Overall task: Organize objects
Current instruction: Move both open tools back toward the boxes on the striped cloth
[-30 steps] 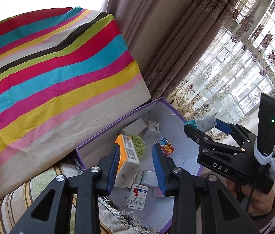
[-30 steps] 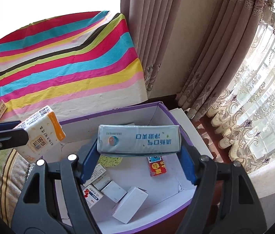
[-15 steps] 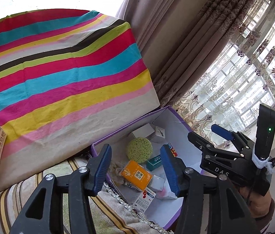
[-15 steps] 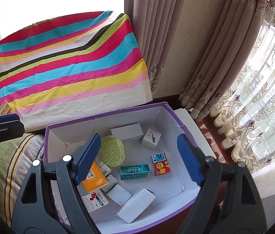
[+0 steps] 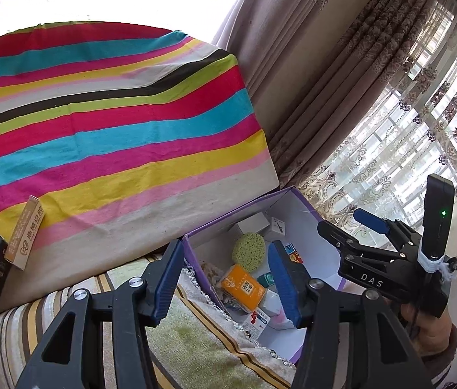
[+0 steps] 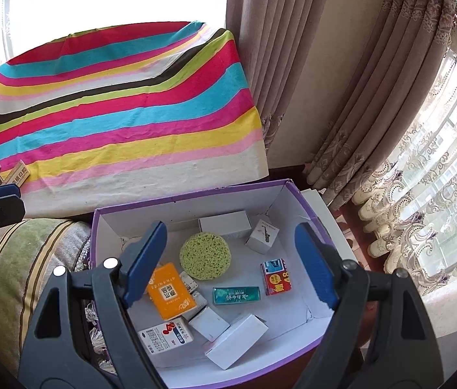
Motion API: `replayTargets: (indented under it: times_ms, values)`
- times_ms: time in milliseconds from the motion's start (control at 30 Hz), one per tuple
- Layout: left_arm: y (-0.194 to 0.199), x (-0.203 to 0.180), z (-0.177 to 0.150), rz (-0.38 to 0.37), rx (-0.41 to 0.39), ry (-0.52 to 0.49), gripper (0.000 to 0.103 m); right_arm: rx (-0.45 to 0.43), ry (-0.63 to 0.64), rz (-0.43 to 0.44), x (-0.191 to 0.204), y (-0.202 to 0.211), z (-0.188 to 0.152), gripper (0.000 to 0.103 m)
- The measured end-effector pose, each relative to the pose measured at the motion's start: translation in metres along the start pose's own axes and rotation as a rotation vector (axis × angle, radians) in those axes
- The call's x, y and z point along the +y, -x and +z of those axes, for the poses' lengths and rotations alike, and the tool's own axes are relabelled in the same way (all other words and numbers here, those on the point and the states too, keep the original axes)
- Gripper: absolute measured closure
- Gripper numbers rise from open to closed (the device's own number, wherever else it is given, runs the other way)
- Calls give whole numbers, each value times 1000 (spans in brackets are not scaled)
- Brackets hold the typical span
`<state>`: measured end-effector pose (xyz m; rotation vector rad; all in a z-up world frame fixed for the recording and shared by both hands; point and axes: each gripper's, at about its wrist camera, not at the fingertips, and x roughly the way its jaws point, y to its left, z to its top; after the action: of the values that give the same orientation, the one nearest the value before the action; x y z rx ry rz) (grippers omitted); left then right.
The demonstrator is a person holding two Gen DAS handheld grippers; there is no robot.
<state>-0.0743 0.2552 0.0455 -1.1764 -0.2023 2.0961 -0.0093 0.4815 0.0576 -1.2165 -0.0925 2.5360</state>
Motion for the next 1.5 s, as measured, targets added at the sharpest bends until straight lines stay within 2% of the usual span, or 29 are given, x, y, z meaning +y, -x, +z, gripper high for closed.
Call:
replayTargets:
  times_ms: [233,700,1200,1500]
  values:
    - [19,24,-6,16,-28,63,47,-4,33,32,20,6,2,19]
    - [58,71,-21,80,-84,167,47,1,118,180,86,14,0,19]
    - [123,153,-51,269,-176,346,39,23,228,324,157,24,-1,18]
    - [136,186,-61,330,-170,438,34,39,335,386,201,26,-2,18]
